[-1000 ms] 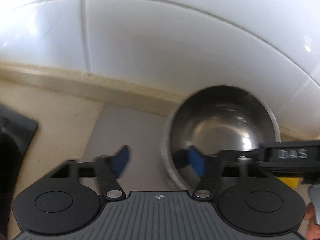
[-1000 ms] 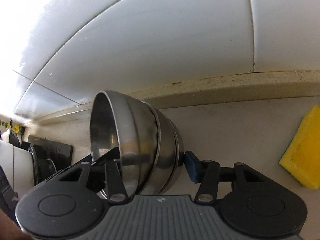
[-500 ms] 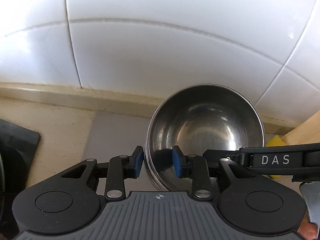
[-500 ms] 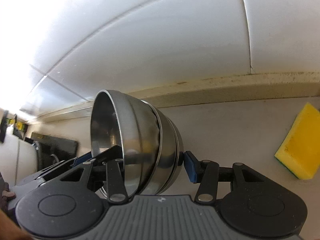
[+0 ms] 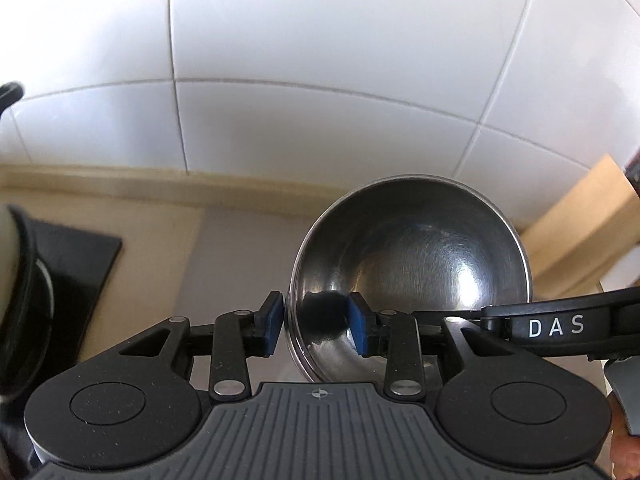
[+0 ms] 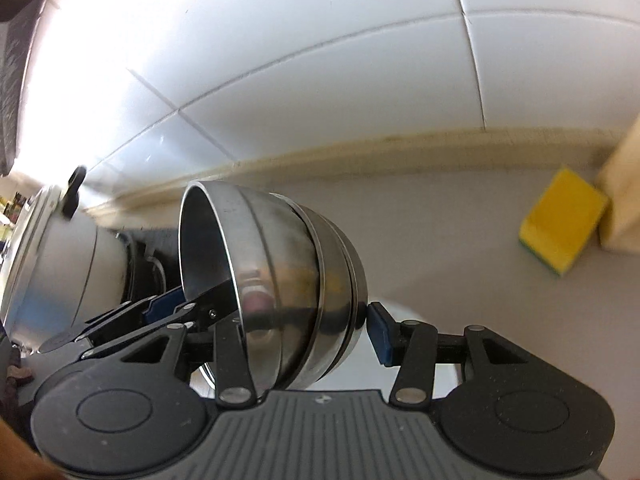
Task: Organize plates and bowls
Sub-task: 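Lift the nested bowls with both grippers and carry them over the plates, then lower the nested bowls onto the flowered plate stack and open both grippers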
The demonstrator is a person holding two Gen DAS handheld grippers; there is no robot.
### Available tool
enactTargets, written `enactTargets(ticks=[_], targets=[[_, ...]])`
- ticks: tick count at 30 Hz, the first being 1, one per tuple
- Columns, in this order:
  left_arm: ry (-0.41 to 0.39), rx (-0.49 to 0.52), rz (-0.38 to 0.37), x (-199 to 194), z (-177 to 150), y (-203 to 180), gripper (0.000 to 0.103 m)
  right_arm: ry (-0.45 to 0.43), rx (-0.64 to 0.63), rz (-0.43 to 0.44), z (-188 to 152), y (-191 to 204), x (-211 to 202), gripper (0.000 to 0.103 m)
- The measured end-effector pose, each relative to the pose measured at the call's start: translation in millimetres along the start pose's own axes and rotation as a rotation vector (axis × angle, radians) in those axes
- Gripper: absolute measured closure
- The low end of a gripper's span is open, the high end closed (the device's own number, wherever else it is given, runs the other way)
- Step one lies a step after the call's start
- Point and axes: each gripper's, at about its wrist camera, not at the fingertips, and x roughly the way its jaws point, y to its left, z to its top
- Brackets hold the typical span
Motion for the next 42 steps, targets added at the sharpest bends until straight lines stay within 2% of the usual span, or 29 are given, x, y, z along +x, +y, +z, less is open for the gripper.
enactTargets(ticks=[9, 18, 24, 35, 39, 42], targets=[[0.058, -0.022, 0.022, -7, -40, -9, 0.068, 0.072, 0.006, 0.000, -44, -9, 0, 0.076], [0.102, -0.044, 0.029, 3, -54, -5, 0.067, 0.109, 0.001, -0.016, -56, -12, 13, 0.077], [0.117, -0.061, 0.033, 8, -53, 1, 0.065, 0.079, -0.025, -0.009, -51, -7, 5, 0.077], [0.064, -0.074, 0.071, -7, -52, 7, 0.062, 0.038, -0.097, -0.051, -53, 2, -9, 0.077], [0.045, -0.092, 0.084, -15, -56, 5, 0.057, 0.009, -0.124, -0.059, -58, 4, -18, 0.077], [0.026, -0.107, 0.093, -23, -64, 2, 0.047, -0.022, -0.161, -0.066, -64, 7, -29, 0.077]])
